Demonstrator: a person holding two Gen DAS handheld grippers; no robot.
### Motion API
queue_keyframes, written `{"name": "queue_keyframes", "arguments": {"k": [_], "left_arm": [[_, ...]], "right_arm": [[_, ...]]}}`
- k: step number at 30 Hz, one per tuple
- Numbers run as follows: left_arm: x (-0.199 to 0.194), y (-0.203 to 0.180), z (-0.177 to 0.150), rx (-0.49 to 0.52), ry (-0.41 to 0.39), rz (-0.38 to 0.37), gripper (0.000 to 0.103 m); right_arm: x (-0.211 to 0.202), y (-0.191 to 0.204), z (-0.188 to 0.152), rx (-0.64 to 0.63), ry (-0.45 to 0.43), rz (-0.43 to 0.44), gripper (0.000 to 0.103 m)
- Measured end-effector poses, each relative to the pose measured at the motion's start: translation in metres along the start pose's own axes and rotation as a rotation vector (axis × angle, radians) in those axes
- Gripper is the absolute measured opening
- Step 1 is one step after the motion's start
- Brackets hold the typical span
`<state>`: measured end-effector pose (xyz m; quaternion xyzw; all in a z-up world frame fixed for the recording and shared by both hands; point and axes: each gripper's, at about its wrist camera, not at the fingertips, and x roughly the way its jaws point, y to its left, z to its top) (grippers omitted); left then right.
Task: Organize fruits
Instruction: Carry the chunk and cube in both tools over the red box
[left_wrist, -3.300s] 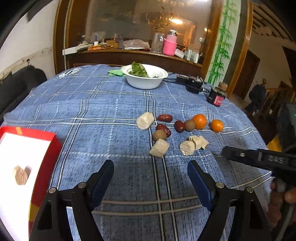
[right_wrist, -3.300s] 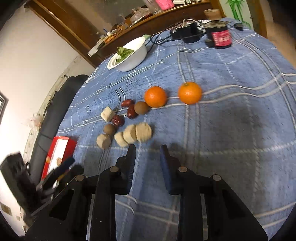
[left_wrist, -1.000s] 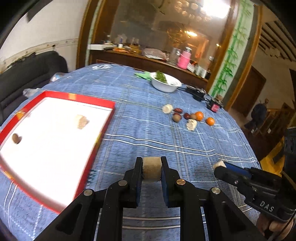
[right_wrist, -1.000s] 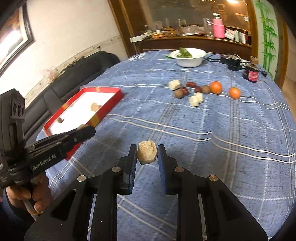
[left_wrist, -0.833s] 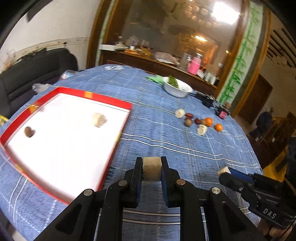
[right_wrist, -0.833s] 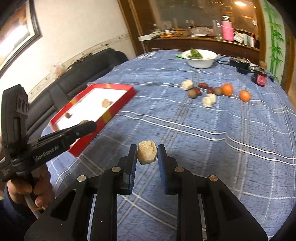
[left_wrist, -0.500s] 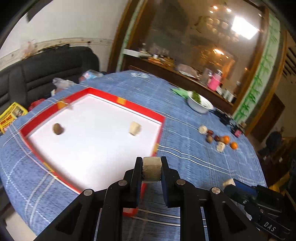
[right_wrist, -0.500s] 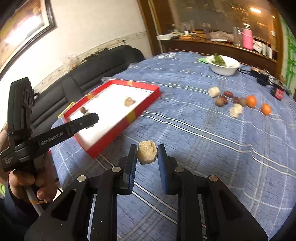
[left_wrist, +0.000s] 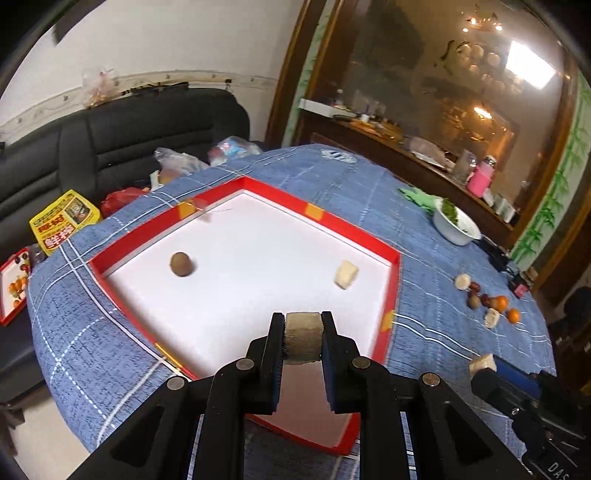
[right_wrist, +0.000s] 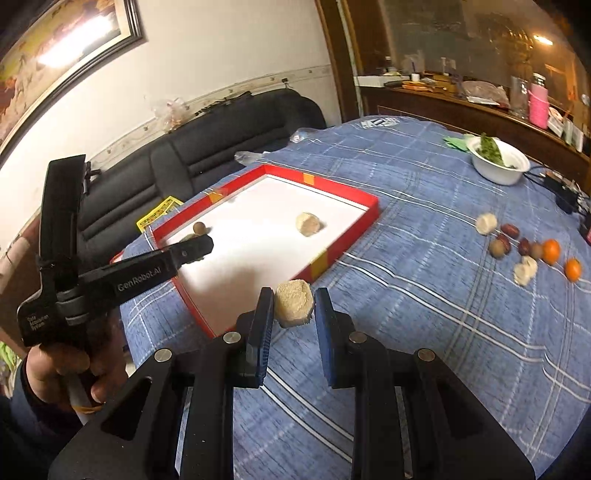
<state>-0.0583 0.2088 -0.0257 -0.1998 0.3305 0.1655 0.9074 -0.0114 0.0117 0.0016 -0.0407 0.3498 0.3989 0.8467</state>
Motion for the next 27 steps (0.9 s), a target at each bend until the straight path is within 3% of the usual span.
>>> {"name": "queue_keyframes", "arguments": {"k": [18, 27], "left_arm": [[0.022, 0.037, 0.021, -0.062, 0.002, 0.096, 0.017], [0.042, 0.045, 0.028, -0.064, 0.021, 0.15, 0.017]], "right_arm": [[0.069, 0.02, 0.044, -0.051, 0.037, 0.015, 0.022], [0.109, 0.02, 0.048, -0.05, 0.108, 0.02, 0.022]]}}
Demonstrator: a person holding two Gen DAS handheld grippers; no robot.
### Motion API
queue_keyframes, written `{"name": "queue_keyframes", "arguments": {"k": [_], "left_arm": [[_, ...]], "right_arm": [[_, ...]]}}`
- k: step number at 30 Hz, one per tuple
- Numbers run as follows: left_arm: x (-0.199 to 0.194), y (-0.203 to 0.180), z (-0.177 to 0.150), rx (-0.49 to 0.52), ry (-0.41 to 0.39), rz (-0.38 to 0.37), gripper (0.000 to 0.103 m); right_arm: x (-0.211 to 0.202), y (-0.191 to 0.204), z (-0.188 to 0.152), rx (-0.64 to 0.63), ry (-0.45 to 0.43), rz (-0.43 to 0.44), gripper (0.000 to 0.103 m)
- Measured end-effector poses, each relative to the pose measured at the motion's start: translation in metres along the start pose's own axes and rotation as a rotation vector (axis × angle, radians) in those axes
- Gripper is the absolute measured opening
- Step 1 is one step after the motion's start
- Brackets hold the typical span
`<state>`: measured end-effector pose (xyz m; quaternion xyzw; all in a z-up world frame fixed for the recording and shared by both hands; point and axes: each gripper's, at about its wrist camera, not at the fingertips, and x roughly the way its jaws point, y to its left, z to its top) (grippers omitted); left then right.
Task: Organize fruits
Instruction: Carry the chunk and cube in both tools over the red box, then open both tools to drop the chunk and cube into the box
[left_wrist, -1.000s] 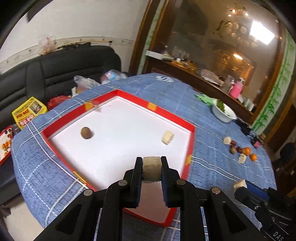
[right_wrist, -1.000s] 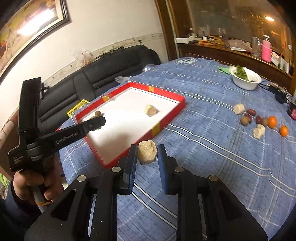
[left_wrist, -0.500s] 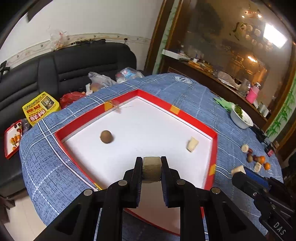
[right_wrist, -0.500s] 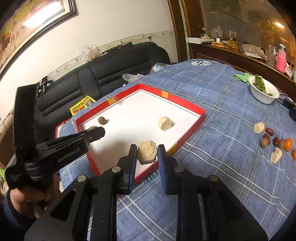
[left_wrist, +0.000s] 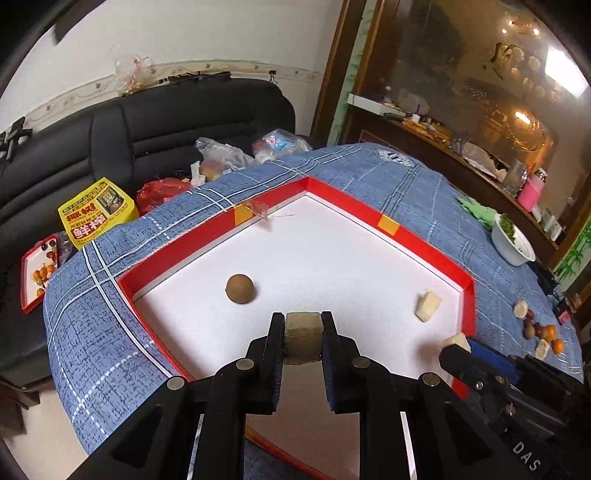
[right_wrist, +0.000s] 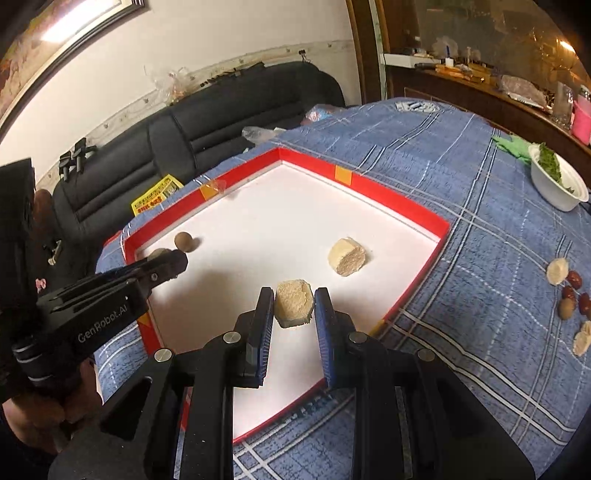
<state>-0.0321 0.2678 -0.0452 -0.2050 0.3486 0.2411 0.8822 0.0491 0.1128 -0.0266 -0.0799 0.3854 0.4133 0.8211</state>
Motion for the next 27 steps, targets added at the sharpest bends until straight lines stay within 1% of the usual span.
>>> {"name": "queue_keyframes", "arguments": {"k": [8, 13, 14, 15, 16, 17, 18, 19, 21, 23, 25, 27], "left_arm": [[0.012, -0.003, 0.007, 0.008, 0.002, 0.046, 0.017], [0.018, 0.003, 0.009, -0.028, 0.025, 0.071, 0.019], [0.018, 0.004, 0.009, -0.033, 0.022, 0.083, 0.027], [0.017, 0.004, 0.009, -0.039, 0.024, 0.1, 0.046], [0.015, 0.007, 0.009, -0.057, 0.032, 0.109, 0.057], [0.014, 0.009, 0.009, -0.079, 0.037, 0.108, 0.071], [0.01, 0.012, 0.009, -0.101, 0.034, 0.108, 0.073], [0.006, 0.014, 0.01, -0.122, 0.024, 0.112, 0.073], [-0.003, 0.016, 0.011, -0.15, 0.016, 0.132, 0.073], [-0.015, 0.018, 0.011, -0.186, -0.01, 0.118, 0.073], [-0.034, 0.015, 0.011, -0.214, -0.078, 0.107, 0.073], [-0.049, 0.007, 0.01, -0.202, -0.133, 0.092, 0.073]], "right_arm": [[0.01, 0.0, 0.002, -0.011, 0.015, -0.007, 0.022], [0.019, -0.001, 0.002, -0.008, 0.046, -0.024, 0.022], [0.021, -0.001, 0.001, -0.006, 0.055, -0.027, 0.023], [0.023, -0.001, 0.001, -0.004, 0.062, -0.03, 0.023], [0.023, -0.001, 0.0, -0.004, 0.07, -0.039, 0.026], [0.023, -0.001, 0.0, -0.005, 0.073, -0.048, 0.041], [0.022, 0.0, 0.0, -0.008, 0.075, -0.057, 0.06], [0.02, 0.0, -0.001, -0.009, 0.072, -0.059, 0.063], [0.012, 0.003, -0.001, -0.016, 0.057, -0.054, 0.064], [0.001, 0.005, -0.002, -0.021, 0.038, -0.062, 0.064], [-0.016, 0.004, -0.004, -0.021, 0.006, -0.063, 0.063], [-0.038, -0.002, -0.008, -0.013, -0.041, -0.071, 0.063]]}}
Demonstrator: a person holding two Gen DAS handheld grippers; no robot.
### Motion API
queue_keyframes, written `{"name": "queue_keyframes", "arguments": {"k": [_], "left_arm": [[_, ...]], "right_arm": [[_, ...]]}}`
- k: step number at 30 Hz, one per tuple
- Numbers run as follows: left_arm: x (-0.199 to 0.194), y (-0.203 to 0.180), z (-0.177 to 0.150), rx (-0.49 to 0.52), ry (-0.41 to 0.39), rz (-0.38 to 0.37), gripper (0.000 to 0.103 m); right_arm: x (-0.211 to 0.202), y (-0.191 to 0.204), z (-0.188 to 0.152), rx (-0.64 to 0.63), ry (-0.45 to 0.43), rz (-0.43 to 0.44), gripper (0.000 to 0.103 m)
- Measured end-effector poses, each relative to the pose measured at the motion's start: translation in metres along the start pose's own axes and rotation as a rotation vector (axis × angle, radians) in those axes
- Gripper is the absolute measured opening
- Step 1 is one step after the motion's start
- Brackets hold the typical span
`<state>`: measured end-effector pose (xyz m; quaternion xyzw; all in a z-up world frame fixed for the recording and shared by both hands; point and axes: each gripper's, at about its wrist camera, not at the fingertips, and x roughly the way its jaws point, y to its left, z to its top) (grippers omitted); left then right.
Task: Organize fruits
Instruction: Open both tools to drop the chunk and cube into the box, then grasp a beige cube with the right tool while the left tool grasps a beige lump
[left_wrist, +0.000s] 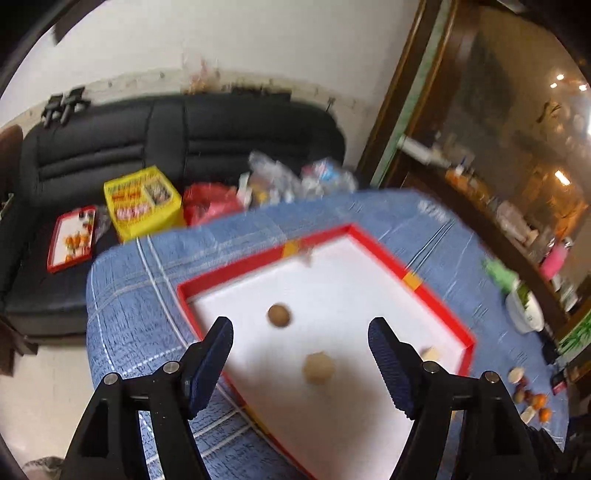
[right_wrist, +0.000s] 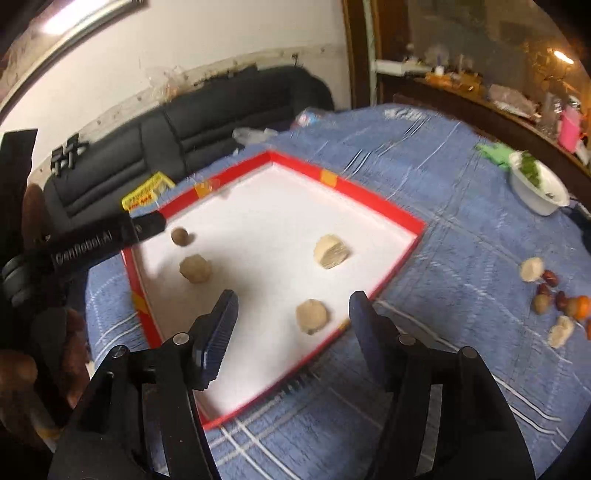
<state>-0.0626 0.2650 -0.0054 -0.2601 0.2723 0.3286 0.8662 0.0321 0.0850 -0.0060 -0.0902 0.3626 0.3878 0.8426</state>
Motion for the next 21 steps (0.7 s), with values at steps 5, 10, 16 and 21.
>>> {"name": "queue_keyframes", "arguments": {"k": [5, 10, 16, 21], "left_arm": [[-0.031, -0.039, -0.016, 0.119, -0.081, -0.109, 0.074], [-0.04, -0.094, -0.053, 0.324, -0.063, -0.244, 0.074], [-0.031, -0.138, -0.09, 0.458, 0.029, -0.341, 0.074], [-0.024, -0.147, -0.106, 0.517, 0.067, -0.358, 0.074]], "right_arm": [[-0.051, -0.035, -0.014, 0.072, -0.111, -0.053, 0.063], [-0.09, -0.112, -0.044, 0.241, -0.165, -0.182, 0.063], [-0.092, -0.228, -0.081, 0.516, -0.05, -0.363, 0.063], [-0.074, -0.267, -0.07, 0.58, -0.001, -0.345, 0.063]]}}
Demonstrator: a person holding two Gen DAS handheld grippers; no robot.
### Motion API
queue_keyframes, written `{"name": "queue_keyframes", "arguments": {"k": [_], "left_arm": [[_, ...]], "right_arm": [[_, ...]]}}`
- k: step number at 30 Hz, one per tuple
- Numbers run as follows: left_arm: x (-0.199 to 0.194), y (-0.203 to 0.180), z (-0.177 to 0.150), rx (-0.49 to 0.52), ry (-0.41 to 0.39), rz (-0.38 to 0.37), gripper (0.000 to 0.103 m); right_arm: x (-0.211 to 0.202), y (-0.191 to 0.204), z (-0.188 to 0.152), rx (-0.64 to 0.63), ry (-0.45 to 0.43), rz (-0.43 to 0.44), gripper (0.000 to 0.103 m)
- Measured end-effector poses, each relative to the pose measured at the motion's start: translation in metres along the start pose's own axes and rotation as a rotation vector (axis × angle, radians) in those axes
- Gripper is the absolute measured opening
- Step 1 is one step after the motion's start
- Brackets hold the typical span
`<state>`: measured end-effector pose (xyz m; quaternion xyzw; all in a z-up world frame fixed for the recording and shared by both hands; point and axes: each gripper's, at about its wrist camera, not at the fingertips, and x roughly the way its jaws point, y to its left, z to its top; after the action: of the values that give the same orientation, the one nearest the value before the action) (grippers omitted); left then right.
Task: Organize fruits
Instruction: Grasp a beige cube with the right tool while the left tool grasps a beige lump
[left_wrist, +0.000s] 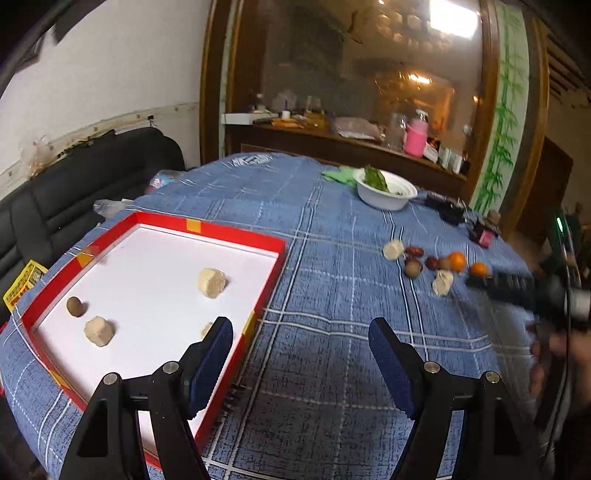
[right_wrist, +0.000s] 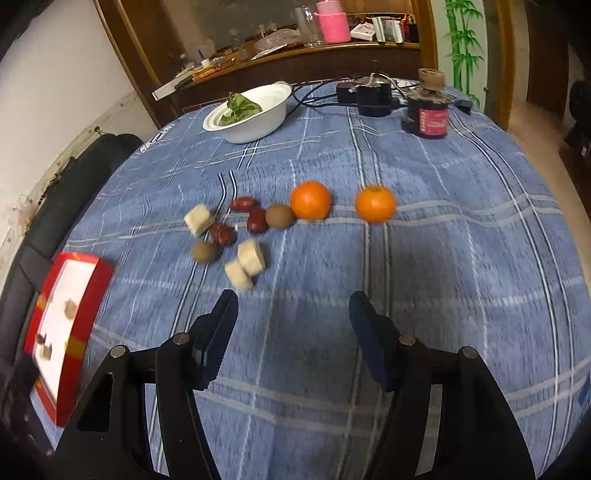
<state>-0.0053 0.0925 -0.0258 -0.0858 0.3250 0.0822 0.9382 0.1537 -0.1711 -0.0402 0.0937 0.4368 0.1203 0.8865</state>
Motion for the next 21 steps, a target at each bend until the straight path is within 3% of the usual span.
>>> {"name": "queue_keyframes", "arguments": {"k": [5, 6, 8, 10, 12, 21], "left_arm": [[0.008, 0.005, 0.0, -0.02, 0.026, 0.004, 0.074], [0.011, 0.006, 0.0, -0.023, 0.029, 0.005, 0.074], [0.012, 0.007, 0.0, -0.029, 0.031, 0.004, 0.074], [0.014, 0.006, -0.001, -0.026, 0.031, 0.007, 0.074], [0.018, 0.0, 0.0, -0.015, 0.041, -0.001, 0.074], [0.061, -0.095, 0.017, 0.191, 0.104, -0.125, 0.075]], "right_arm": [[0.025, 0.021, 0.024, 0.008, 0.046, 0.069, 0.062], [0.036, 0.024, 0.029, 0.0, 0.078, 0.048, 0.056], [0.05, 0.021, 0.03, 0.022, 0.13, 0.047, 0.033], [0.053, 0.01, 0.027, 0.069, 0.143, 0.11, 0.029], [0.043, -0.001, 0.022, 0.104, 0.126, 0.161, 0.017], [0.017, -0.05, 0.002, 0.209, 0.081, 0.208, 0.017]]}}
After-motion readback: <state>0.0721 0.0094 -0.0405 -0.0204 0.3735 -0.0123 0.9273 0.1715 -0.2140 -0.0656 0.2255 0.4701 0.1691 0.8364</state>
